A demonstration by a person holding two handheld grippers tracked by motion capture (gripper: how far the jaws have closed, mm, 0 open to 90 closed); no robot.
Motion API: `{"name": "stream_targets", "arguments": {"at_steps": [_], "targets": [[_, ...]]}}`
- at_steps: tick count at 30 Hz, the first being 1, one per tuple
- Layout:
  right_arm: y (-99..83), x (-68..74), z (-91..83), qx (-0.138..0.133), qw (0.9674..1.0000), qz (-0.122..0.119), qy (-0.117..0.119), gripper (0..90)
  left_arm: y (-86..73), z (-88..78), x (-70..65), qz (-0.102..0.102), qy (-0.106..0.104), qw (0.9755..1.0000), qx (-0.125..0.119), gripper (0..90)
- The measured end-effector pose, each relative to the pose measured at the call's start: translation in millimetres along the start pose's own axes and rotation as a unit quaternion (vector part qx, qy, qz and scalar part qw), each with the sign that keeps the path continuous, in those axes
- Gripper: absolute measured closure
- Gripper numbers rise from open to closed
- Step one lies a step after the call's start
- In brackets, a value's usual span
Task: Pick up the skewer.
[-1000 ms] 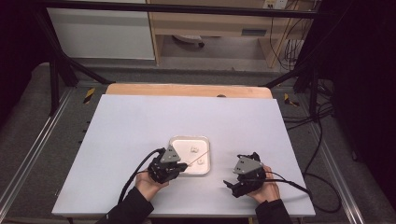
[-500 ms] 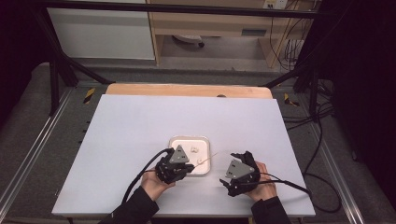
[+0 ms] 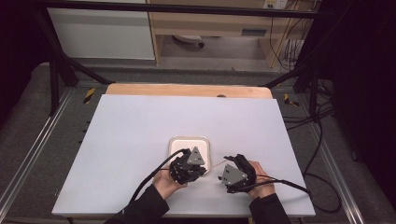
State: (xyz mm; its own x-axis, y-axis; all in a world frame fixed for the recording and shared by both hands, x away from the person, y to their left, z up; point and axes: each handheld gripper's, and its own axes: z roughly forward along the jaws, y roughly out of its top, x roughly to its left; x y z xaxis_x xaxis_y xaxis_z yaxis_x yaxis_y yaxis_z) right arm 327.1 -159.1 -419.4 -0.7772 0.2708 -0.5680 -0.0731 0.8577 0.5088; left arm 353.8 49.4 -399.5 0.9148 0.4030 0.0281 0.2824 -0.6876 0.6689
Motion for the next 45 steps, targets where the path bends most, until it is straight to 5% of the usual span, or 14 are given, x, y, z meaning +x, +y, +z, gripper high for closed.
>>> {"name": "stream_targets", "arguments": {"at_steps": [9, 20, 34, 45], "targets": [[-1.8, 5.9, 2.7, 0.005, 0.9984, -0.056, 0.001, 46.1, 7.7, 12.2, -5.7, 0.012, -0.011, 0.9997, 0.02, 88.1], [-4.0, 12.4, 6.8, 0.001, 0.9909, -0.134, 0.008, 62.2, 8.6, 19.9, -9.0, 0.019, -0.029, 0.999, 0.028, 88.1], [-5.8, 13.8, 8.5, 0.009, 0.9835, -0.18, 0.016, 78.2, 9.8, 21.0, -12.0, 0.029, -0.039, 0.9983, 0.031, 88.1], [-6.0, 13.4, 6.0, 0.012, 0.9744, -0.224, 0.015, 87.4, 10.0, 19.4, -11.3, 0.027, -0.042, 0.9984, 0.028, 88.0]]}}
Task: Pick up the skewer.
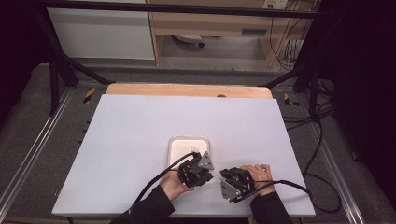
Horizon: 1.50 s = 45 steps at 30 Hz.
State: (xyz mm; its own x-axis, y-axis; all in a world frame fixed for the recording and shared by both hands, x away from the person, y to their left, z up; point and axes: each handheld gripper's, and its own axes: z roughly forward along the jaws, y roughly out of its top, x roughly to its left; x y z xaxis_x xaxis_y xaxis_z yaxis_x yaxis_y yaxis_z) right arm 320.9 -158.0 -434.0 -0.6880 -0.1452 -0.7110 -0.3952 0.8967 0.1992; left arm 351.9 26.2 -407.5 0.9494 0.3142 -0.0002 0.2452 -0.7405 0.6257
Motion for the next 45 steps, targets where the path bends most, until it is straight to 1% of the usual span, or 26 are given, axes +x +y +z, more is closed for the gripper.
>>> {"name": "stream_targets", "arguments": {"at_steps": [7, 9, 10, 11, 12, 13, 15, 16, 17, 19, 24, 25, 29, 30, 32, 34, 36, 37, 39, 40, 45], "targets": [[0.3, 0.5, -0.7, 0.0, 1.0, -0.005, 0.001, 88.8, -0.5, -2.9, 2.6, -0.004, -0.001, 1.0, -0.001, 86.7], [0.5, 0.3, -1.4, 0.007, 0.9999, -0.01, 0.0, 88.8, -0.7, -5.0, 3.6, -0.005, 0.001, 1.0, 0.003, 79.4], [0.5, 0.3, -1.4, 0.007, 0.9999, -0.01, 0.0, 88.8, -1.0, -6.2, 4.2, -0.007, 0.005, 1.0, 0.002, 79.4], [0.3, 0.0, -1.9, 0.014, 0.9998, -0.011, 0.0, 88.9, -1.1, -7.5, 5.4, -0.009, 0.001, 0.9999, 0.005, 75.5], [0.3, 0.0, -1.9, 0.014, 0.9998, -0.011, 0.0, 88.9, -1.0, -8.4, 7.1, -0.014, -0.007, 0.9998, 0.012, 75.5], [0.1, -0.3, -1.8, 0.019, 0.9998, -0.011, 0.0, 88.8, -1.1, -8.9, 8.1, -0.017, -0.007, 0.9997, 0.018, 72.2], [0.2, -0.4, -1.6, 0.021, 0.9997, -0.011, -0.001, 88.8, -1.0, -9.4, 10.5, -0.02, -0.006, 0.9992, 0.034, 71.8], [1.0, -1.1, -0.9, 0.023, 0.9996, -0.018, -0.004, 88.8, -1.1, -9.0, 11.4, -0.023, -0.01, 0.9989, 0.041, 70.7], [1.0, -1.1, -0.9, 0.023, 0.9996, -0.018, -0.004, 88.8, -1.2, -8.9, 12.5, -0.019, -0.009, 0.9985, 0.051, 70.7], [2.8, -1.8, -0.9, 0.026, 0.9995, -0.019, -0.002, 88.8, -1.1, -7.8, 13.1, -0.018, -0.009, 0.9978, 0.063, 71.9], [5.1, -3.4, 0.0, 0.025, 0.9994, -0.025, -0.003, 88.8, 0.1, -3.3, 11.7, -0.003, -0.016, 0.9957, 0.091, 77.2], [6.3, -4.3, 0.2, 0.027, 0.9991, -0.032, -0.003, 88.8, 0.5, -2.1, 11.0, 0.0, -0.014, 0.9953, 0.096, 79.6], [7.6, -4.1, 0.3, 0.028, 0.9991, -0.031, -0.002, 88.8, 1.8, 0.4, 9.1, 0.012, -0.004, 0.9939, 0.11, 82.8], [7.7, -4.3, 0.8, 0.029, 0.9989, -0.038, -0.001, 88.8, 2.2, 0.8, 8.7, 0.015, -0.001, 0.9934, 0.114, 84.7], [7.6, -3.6, 0.6, 0.032, 0.9989, -0.036, 0.001, 88.8, 2.1, 1.8, 8.2, 0.014, -0.002, 0.9933, 0.115, 85.9], [7.9, -3.3, 0.8, 0.032, 0.9986, -0.043, 0.001, 88.7, 2.1, 2.4, 7.8, 0.015, -0.003, 0.9931, 0.116, 86.8], [7.8, -3.3, 0.9, 0.031, 0.9985, -0.045, 0.002, 88.8, 2.7, 2.6, 7.5, 0.02, -0.002, 0.9924, 0.121, 87.0], [7.9, -3.1, 1.1, 0.031, 0.9984, -0.046, 0.002, 88.8, 2.6, 3.4, 7.0, 0.02, -0.004, 0.9926, 0.119, 87.1], [8.3, -3.1, 1.5, 0.033, 0.9981, -0.052, 0.003, 88.8, 3.2, 4.2, 6.3, 0.024, 0.0, 0.9917, 0.126, 87.3], [8.5, -3.1, 1.7, 0.033, 0.998, -0.054, 0.003, 88.8, 3.1, 4.9, 5.8, 0.023, -0.001, 0.9918, 0.126, 87.5], [8.6, -3.0, 2.3, 0.03, 0.9983, -0.05, 0.007, 88.3, 2.8, 5.3, 5.2, 0.025, 0.0, 0.9916, 0.127, 88.3]]}}
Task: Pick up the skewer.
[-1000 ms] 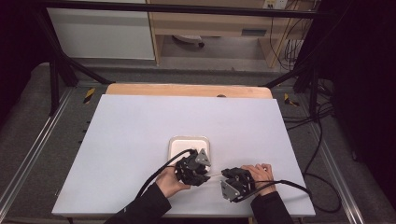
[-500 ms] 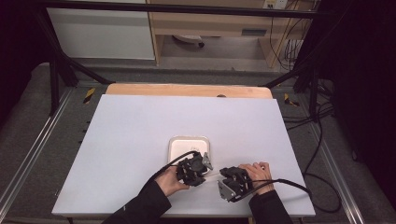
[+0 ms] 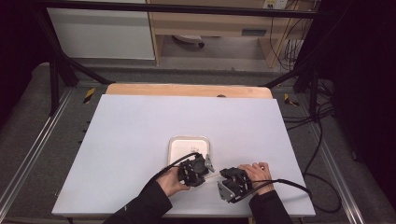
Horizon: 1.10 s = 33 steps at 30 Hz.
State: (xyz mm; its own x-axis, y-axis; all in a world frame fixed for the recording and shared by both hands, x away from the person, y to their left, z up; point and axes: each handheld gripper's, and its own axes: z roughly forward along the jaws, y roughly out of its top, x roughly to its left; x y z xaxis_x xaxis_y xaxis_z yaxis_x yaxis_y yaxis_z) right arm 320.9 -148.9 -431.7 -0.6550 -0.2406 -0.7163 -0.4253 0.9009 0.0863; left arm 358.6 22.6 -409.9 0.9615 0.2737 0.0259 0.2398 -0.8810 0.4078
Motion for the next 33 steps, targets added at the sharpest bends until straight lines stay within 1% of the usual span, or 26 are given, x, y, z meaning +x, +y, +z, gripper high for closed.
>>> {"name": "stream_targets", "arguments": {"at_steps": [1, 2, 3, 4, 5, 6, 7, 8, 9, 12, 13, 14, 15, 16, 17, 18, 20, 21, 22, 23, 25, 27, 28, 31, 32, 33], "targets": [[0.0, 0.0, 0.0, 0.0, 1.0, 0.0, 0.0, 88.3, 0.1, -0.4, 0.0, 0.0, 0.0, 1.0, 0.003, 88.3], [0.3, 0.0, -0.1, 0.0, 1.0, 0.006, -0.002, 86.0, -0.1, -0.6, 0.0, 0.0, 0.0, 1.0, 0.002, 88.4], [0.0, 0.7, -0.1, 0.001, 0.9998, 0.02, -0.007, 80.0, -0.4, -0.7, -0.1, 0.0, 0.001, 1.0, 0.002, 88.4], [-0.5, 0.1, -0.4, 0.005, 0.9995, 0.027, -0.013, 75.6, -0.7, -1.0, 0.0, 0.002, 0.001, 1.0, 0.004, 88.4], [-0.5, 0.1, -0.4, 0.005, 0.9995, 0.027, -0.013, 75.6, -1.2, -1.4, -0.2, 0.004, 0.003, 1.0, 0.005, 88.4], [-1.5, -0.7, -0.7, 0.005, 0.9993, 0.035, -0.015, 72.3, -2.2, -1.6, -0.6, 0.003, 0.005, 1.0, 0.002, 88.4], [-2.7, -1.4, -1.2, -0.002, 0.9988, 0.047, -0.014, 68.2, -3.0, -2.6, -0.5, 0.003, 0.006, 1.0, 0.003, 88.4], [-3.8, -1.8, -2.1, -0.009, 0.9977, 0.064, -0.019, 64.5, -4.2, -3.4, -0.3, 0.002, 0.007, 1.0, 0.0, 88.4], [-5.6, -2.5, -3.0, -0.016, 0.9963, 0.083, -0.018, 61.5, -5.4, -4.0, -0.3, -0.002, 0.008, 1.0, -0.004, 88.4], [-12.1, -4.2, -6.4, -0.033, 0.9902, 0.134, -0.022, 52.7, -9.9, -6.1, 3.3, 0.0, 0.014, 0.9999, -0.007, 88.3], [-15.4, -4.9, -8.2, -0.041, 0.9865, 0.157, -0.021, 49.0, -11.4, -6.5, 3.8, -0.002, 0.013, 0.9999, -0.01, 88.3], [-17.4, -4.8, -9.1, -0.045, 0.9837, 0.173, -0.021, 46.8, -13.5, -7.1, 5.2, -0.002, 0.011, 0.9998, -0.014, 88.3], [-20.5, -5.8, -10.0, -0.051, 0.9807, 0.187, -0.022, 45.0, -15.9, -8.8, 5.5, -0.01, 0.013, 0.9998, -0.013, 88.3], [-23.5, -5.8, -11.3, -0.057, 0.9772, 0.203, -0.023, 42.8, -18.1, -10.5, 6.3, -0.013, 0.015, 0.9997, -0.013, 88.3], [-25.9, -5.3, -12.3, -0.063, 0.9719, 0.226, -0.024, 41.0, -20.4, -12.0, 6.7, -0.017, 0.019, 0.9996, -0.015, 88.3], [-29.2, -5.4, -13.2, -0.069, 0.9678, 0.241, -0.025, 39.4, -22.7, -13.7, 7.1, -0.021, 0.021, 0.9994, -0.017, 88.3], [-35.0, -4.9, -15.1, -0.075, 0.9576, 0.277, -0.025, 36.0, -29.0, -18.3, 7.6, -0.033, 0.028, 0.9987, -0.025, 88.2], [-38.5, -4.2, -15.8, -0.077, 0.9506, 0.299, -0.026, 34.6, -31.3, -19.6, 7.9, -0.036, 0.03, 0.9985, -0.029, 88.2], [-40.5, -3.3, -16.2, -0.079, 0.9457, 0.314, -0.027, 33.5, -34.9, -21.3, 8.2, -0.041, 0.033, 0.998, -0.035, 88.2], [-43.1, -2.2, -16.4, -0.082, 0.9393, 0.332, -0.027, 31.6, -38.8, -23.0, 8.6, -0.045, 0.035, 0.9976, -0.041, 88.2], [-48.0, -0.3, -16.6, -0.084, 0.9249, 0.37, -0.027, 28.6, -47.2, -26.2, 9.7, -0.056, 0.038, 0.9963, -0.054, 88.1], [-52.7, 0.9, -16.5, -0.084, 0.9101, 0.405, -0.022, 26.3, -55.4, -29.0, 10.5, -0.069, 0.044, 0.9943, -0.068, 88.2], [-54.6, 1.5, -16.1, -0.082, 0.9035, 0.42, -0.022, 24.8, -59.4, -30.4, 10.8, -0.075, 0.048, 0.9933, -0.074, 88.1], [-57.9, 2.4, -15.4, -0.071, 0.8855, 0.459, -0.018, 19.7, -71.4, -34.1, 10.8, -0.09, 0.058, 0.9898, -0.094, 88.1], [-58.8, 2.3, -15.0, -0.068, 0.8808, 0.468, -0.014, 19.3, -75.2, -35.2, 10.5, -0.094, 0.063, 0.9885, -0.1, 88.1], [-59.6, 2.2, -14.4, -0.068, 0.8761, 0.477, -0.007, 18.5, -79.0, -35.8, 10.0, -0.103, 0.066, 0.9864, -0.109, 88.1]]}}
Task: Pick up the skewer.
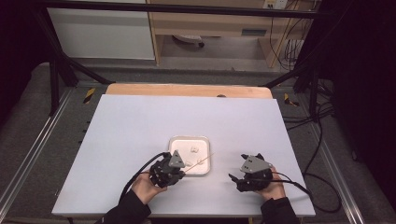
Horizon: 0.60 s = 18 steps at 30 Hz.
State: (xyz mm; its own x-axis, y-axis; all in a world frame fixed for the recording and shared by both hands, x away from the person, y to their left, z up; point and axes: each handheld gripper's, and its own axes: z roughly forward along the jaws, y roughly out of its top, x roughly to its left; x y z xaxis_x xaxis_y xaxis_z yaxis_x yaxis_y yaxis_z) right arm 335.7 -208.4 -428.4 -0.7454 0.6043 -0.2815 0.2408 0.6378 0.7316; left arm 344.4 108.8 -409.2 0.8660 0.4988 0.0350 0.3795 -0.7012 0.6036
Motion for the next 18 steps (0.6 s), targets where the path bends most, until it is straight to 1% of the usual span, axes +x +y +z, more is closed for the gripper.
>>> {"name": "stream_targets", "arguments": {"at_steps": [2, 4, 6, 8, 10, 12, 14, 18], "targets": [[-0.1, -0.9, 1.0, 0.006, 0.9997, 0.021, 0.003, 15.7, -6.8, -3.6, 1.3, -0.01, 0.002, 0.9999, -0.012, 88.1], [0.7, -1.9, 2.3, 0.008, 0.999, 0.042, 0.011, 14.3, -13.6, -7.1, 2.3, -0.02, 0.005, 0.9995, -0.025, 88.1], [1.6, -1.8, 2.8, 0.004, 0.9984, 0.055, 0.015, 13.2, -19.6, -10.3, 3.3, -0.03, 0.008, 0.9988, -0.037, 88.1], [2.9, -2.2, 3.5, -0.002, 0.9976, 0.065, 0.022, 12.5, -25.5, -13.4, 4.5, -0.034, 0.014, 0.9983, -0.046, 88.1], [4.8, -4.1, 4.5, -0.005, 0.9956, 0.086, 0.038, 11.7, -31.1, -15.8, 6.1, -0.043, 0.014, 0.9974, -0.056, 88.1], [7.2, -6.4, 6.1, -0.008, 0.9924, 0.111, 0.053, 10.0, -35.8, -17.9, 7.9, -0.052, 0.015, 0.9965, -0.064, 88.1], [9.8, -7.4, 7.5, -0.013, 0.9911, 0.12, 0.056, 7.7, -40.2, -20.1, 9.2, -0.059, 0.013, 0.9954, -0.074, 88.1], [18.4, -5.1, 10.4, -0.014, 0.9923, 0.109, 0.056, 6.2, -48.1, -22.6, 11.2, -0.072, 0.011, 0.9934, -0.089, 88.1]]}}
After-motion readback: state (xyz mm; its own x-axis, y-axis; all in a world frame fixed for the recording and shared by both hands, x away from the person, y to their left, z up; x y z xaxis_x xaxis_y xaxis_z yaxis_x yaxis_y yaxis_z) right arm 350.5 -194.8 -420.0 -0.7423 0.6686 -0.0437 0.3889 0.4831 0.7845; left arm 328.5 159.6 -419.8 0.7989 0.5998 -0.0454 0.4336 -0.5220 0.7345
